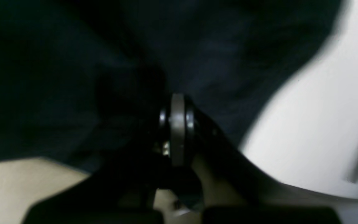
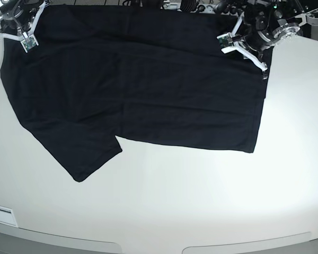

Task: Fold the T-shirt properly
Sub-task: 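Move the left gripper to the hem corner and grasp it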

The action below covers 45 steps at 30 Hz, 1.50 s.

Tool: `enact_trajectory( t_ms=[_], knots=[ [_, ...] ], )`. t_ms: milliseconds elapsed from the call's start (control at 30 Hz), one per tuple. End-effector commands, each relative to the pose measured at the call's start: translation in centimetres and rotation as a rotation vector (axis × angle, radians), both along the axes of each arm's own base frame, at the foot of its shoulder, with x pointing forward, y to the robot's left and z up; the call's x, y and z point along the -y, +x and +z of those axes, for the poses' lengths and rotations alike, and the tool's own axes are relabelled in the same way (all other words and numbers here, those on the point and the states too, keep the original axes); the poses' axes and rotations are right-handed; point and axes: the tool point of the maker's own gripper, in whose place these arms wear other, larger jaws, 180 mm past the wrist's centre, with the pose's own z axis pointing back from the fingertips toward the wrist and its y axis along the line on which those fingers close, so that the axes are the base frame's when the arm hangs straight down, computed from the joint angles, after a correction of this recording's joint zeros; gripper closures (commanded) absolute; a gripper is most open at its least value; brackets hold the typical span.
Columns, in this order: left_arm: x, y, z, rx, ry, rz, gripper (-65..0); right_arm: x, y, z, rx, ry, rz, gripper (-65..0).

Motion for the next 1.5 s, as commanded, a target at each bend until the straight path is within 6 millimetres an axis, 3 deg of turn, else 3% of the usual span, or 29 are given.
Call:
enact_trajectory(
  t_ms=[0, 167, 267, 467, 533, 600, 667, 733, 800, 933, 1100, 1233, 1267, 1467],
  knots=[
    [-0.6, 0.4, 0.7, 0.032, 0.037, 0.006, 0.0, 0.3, 1.6, 1.7, 0.072, -0.046, 0.029, 0.0],
    [1.0, 2.7, 5.4, 0.229, -0.009, 0.052, 0.0, -0.4, 5.8, 7.3, 0.327, -0.123, 0.057, -0.6],
    [1.2, 4.3, 8.4, 0.377, -0.030, 0.092, 0.0, -0.3, 7.4, 9.7, 0.462, -0.149, 0.050, -7.9],
    [-0.6, 9.3, 15.7, 0.751, -0.075, 0.178, 0.0, -0.3, 7.8, 10.0, 0.482, -0.148, 0.041, -7.7],
    [-1.5, 11.7, 19.1, 0.892, -0.128, 0.221, 0.0, -0.3, 7.8, 10.1, 0.485, -0.148, 0.044, -7.7],
    [-3.7, 14.4, 20.5, 0.960, -0.144, 0.285, 0.0, -0.4, 7.8, 10.0, 0.480, -0.146, 0.051, -7.7],
    [-6.8, 17.1, 20.7, 0.973, -0.172, 0.389, 0.0, -0.4, 7.6, 9.8, 0.462, -0.147, 0.055, -7.7],
    [-9.6, 19.5, 19.5, 0.923, -0.211, 0.495, 0.0, -0.2, 7.4, 9.6, 0.449, -0.153, 0.044, -7.7],
    [-11.7, 21.5, 17.1, 0.803, -0.290, 0.599, 0.0, -0.2, 7.4, 9.6, 0.450, -0.153, 0.044, -7.7],
    [-12.5, 23.9, 11.2, 0.456, -0.538, 0.722, 0.0, -0.3, 7.7, 9.8, 0.464, -0.149, 0.051, -7.7],
    [-13.6, 24.1, 5.8, 0.125, -0.778, 0.929, 0.0, -0.3, 7.6, 9.7, 0.458, -0.152, 0.046, -7.7],
    [-14.0, 22.9, 1.8, -0.071, -0.752, 1.068, -32.4, 0.2, 7.8, 10.3, 0.487, -0.184, 0.036, -7.7],
    [-13.6, 22.7, 1.1, -0.103, -0.755, 1.068, -36.5, 0.3, 7.8, 10.4, 0.490, -0.187, 0.034, -7.7],
    [-9.2, 20.5, -2.2, -0.330, -0.795, 1.046, -36.7, 0.3, 8.1, 10.6, 0.502, -0.186, 0.030, -7.7]
  ],
)
